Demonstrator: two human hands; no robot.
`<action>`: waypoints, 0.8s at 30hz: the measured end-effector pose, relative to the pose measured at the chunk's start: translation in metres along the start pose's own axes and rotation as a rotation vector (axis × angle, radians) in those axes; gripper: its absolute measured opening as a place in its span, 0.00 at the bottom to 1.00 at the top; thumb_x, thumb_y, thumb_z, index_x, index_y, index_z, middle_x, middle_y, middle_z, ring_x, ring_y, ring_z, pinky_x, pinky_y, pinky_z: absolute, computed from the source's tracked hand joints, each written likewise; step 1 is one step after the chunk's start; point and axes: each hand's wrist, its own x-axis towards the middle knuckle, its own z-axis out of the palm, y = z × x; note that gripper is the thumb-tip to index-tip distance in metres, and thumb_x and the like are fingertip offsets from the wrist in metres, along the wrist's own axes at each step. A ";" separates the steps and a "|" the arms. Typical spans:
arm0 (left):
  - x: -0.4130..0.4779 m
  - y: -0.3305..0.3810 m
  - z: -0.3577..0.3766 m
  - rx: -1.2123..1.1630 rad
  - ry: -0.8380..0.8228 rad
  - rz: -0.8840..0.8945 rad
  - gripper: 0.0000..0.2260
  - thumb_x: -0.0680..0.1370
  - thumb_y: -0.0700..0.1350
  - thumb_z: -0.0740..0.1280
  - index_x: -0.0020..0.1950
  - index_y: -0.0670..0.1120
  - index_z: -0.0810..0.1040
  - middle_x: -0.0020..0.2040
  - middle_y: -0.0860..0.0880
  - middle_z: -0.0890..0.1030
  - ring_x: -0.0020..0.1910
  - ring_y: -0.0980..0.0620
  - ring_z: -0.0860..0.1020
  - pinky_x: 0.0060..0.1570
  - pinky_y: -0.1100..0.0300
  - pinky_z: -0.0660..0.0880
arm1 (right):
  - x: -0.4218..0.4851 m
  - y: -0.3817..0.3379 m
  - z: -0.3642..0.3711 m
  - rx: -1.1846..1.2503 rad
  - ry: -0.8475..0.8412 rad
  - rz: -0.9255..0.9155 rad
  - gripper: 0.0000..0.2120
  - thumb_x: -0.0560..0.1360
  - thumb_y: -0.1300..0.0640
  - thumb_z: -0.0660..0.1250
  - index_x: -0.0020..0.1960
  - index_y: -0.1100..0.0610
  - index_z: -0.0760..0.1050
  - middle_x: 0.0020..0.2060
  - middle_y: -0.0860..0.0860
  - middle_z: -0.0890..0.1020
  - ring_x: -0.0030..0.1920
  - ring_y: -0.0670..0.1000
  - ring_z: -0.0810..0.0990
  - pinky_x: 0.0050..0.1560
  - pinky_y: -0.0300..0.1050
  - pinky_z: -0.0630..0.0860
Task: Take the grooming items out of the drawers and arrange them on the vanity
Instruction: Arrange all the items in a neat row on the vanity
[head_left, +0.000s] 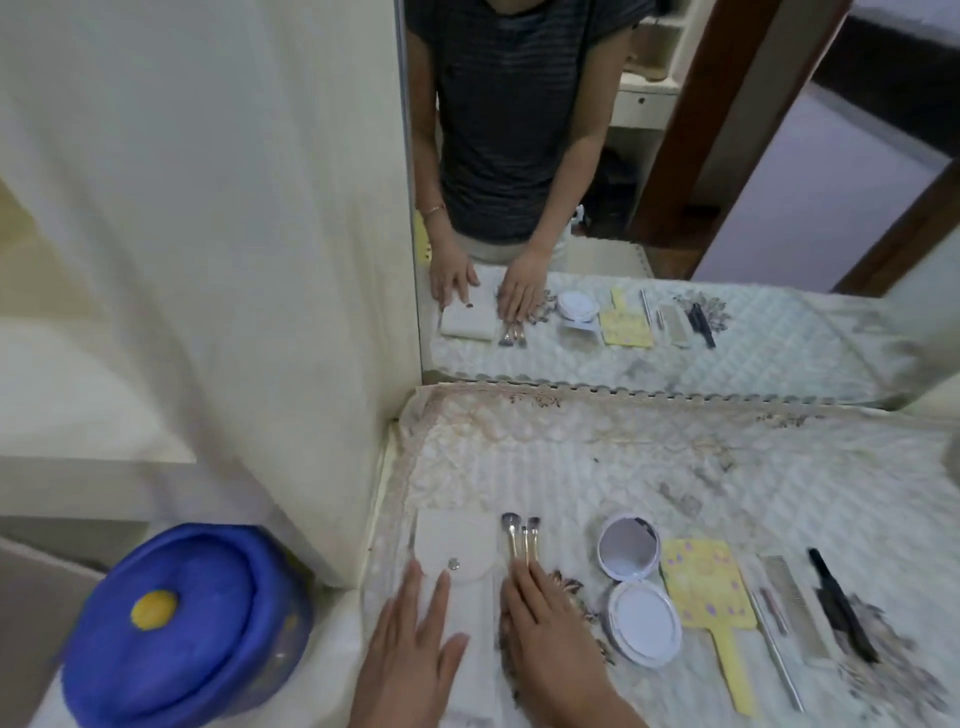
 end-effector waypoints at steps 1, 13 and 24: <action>-0.001 0.003 0.003 0.003 0.031 0.020 0.26 0.78 0.60 0.41 0.68 0.49 0.63 0.77 0.51 0.39 0.75 0.60 0.50 0.71 0.68 0.40 | -0.006 0.002 -0.001 0.015 0.035 0.008 0.28 0.80 0.53 0.38 0.56 0.58 0.77 0.76 0.51 0.47 0.73 0.53 0.56 0.72 0.43 0.47; 0.002 0.038 0.023 0.024 0.031 0.071 0.25 0.78 0.60 0.42 0.73 0.51 0.52 0.77 0.48 0.39 0.75 0.56 0.39 0.72 0.64 0.38 | -0.041 0.025 0.005 -0.073 0.269 0.139 0.24 0.79 0.62 0.38 0.75 0.56 0.45 0.76 0.48 0.41 0.76 0.47 0.41 0.73 0.39 0.41; 0.004 0.070 0.032 0.001 0.066 -0.049 0.24 0.76 0.59 0.49 0.64 0.46 0.67 0.71 0.41 0.57 0.75 0.49 0.47 0.73 0.62 0.39 | -0.037 0.039 -0.009 -0.103 0.282 0.077 0.33 0.71 0.59 0.51 0.75 0.53 0.48 0.75 0.48 0.38 0.75 0.46 0.39 0.74 0.44 0.39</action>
